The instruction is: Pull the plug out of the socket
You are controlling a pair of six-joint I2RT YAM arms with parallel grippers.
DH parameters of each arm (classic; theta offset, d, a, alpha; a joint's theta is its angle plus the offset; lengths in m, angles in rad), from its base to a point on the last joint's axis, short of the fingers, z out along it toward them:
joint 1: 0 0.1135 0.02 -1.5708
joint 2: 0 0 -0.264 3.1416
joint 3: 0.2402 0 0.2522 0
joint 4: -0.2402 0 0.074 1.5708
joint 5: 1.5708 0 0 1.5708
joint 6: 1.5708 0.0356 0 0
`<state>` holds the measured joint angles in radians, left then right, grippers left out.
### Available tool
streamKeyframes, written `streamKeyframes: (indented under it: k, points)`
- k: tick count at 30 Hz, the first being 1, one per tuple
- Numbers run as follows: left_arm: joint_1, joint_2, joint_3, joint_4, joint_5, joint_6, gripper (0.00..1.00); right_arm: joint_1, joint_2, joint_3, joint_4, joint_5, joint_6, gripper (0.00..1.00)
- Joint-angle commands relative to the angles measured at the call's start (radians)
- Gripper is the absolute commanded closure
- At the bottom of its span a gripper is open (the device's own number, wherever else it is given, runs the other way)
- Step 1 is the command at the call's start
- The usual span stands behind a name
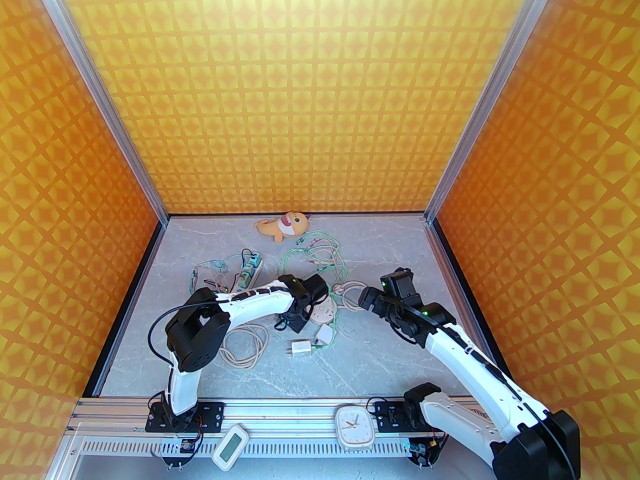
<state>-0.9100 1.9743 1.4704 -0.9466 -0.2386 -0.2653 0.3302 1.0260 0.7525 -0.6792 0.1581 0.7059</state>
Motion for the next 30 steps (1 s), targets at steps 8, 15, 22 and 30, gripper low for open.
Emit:
streamKeyframes:
  k: [8, 15, 22, 30]
  points:
    - [0.057, -0.193, 0.051, -0.006, 0.106, -0.124, 0.01, -0.005, 0.121, 0.087, 0.119, -0.198, -0.066, 0.01]
    - [0.159, -0.313, -0.016, 0.015, 0.127, -0.125, 0.01, 0.010, 0.194, 0.139, 0.168, -0.244, -0.004, 0.02]
    - [0.314, -0.406, -0.115, 0.054, 0.156, -0.083, 0.01, 0.099, 0.285, 0.225, 0.177, -0.245, 0.047, 0.01]
    - [0.483, -0.439, -0.169, 0.106, 0.171, -0.079, 0.06, 0.151, 0.372, 0.326, 0.161, -0.262, 0.049, 0.02]
